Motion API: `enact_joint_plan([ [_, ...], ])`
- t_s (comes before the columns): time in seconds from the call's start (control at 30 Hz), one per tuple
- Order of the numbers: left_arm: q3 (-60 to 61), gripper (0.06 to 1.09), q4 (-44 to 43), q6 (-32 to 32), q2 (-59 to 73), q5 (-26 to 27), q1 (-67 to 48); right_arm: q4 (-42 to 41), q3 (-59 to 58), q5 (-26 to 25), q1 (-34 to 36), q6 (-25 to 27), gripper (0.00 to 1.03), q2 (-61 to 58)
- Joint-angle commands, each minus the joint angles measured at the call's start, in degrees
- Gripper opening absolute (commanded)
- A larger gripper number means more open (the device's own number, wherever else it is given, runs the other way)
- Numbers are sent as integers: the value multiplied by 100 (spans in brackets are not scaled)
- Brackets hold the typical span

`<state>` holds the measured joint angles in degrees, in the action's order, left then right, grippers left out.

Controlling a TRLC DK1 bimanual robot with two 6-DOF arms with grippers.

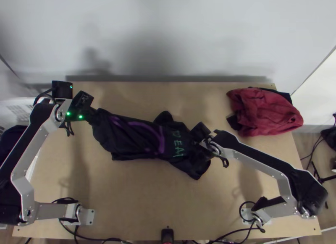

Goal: Fold the t-shirt

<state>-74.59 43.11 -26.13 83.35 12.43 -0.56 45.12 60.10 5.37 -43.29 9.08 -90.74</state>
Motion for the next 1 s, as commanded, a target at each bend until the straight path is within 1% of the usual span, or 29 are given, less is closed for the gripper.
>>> enact_joint_plan([
  [0.0,41,10,39,11,-47,5,3,-206,29,-18,-31,41,12,-199],
  [0.07,76,10,57,-6,-82,-3,3,-197,72,-18,-31,59,3,74],
  [0.17,199,10,57,-59,-153,-12,3,14,169,79,48,59,3,654],
  [0.3,357,10,57,-112,-161,-12,12,910,187,518,57,234,3,1296],
  [0.43,392,10,48,-182,-153,-12,12,1473,-103,922,-31,270,3,1805],
  [0.57,392,10,66,-191,-153,-3,-15,1781,-138,940,-92,296,3,2095],
  [0.63,392,10,189,-200,-205,-3,-76,1912,64,940,75,314,3,2157],
  [0.77,542,10,637,-472,-416,58,-366,1992,635,975,602,357,3,2271],
  [0.9,981,10,663,-700,-618,76,-762,1983,1136,966,1068,366,3,2280],
  [0.97,1104,10,531,-780,-610,67,-806,1868,1294,966,1235,340,3,2280],
])
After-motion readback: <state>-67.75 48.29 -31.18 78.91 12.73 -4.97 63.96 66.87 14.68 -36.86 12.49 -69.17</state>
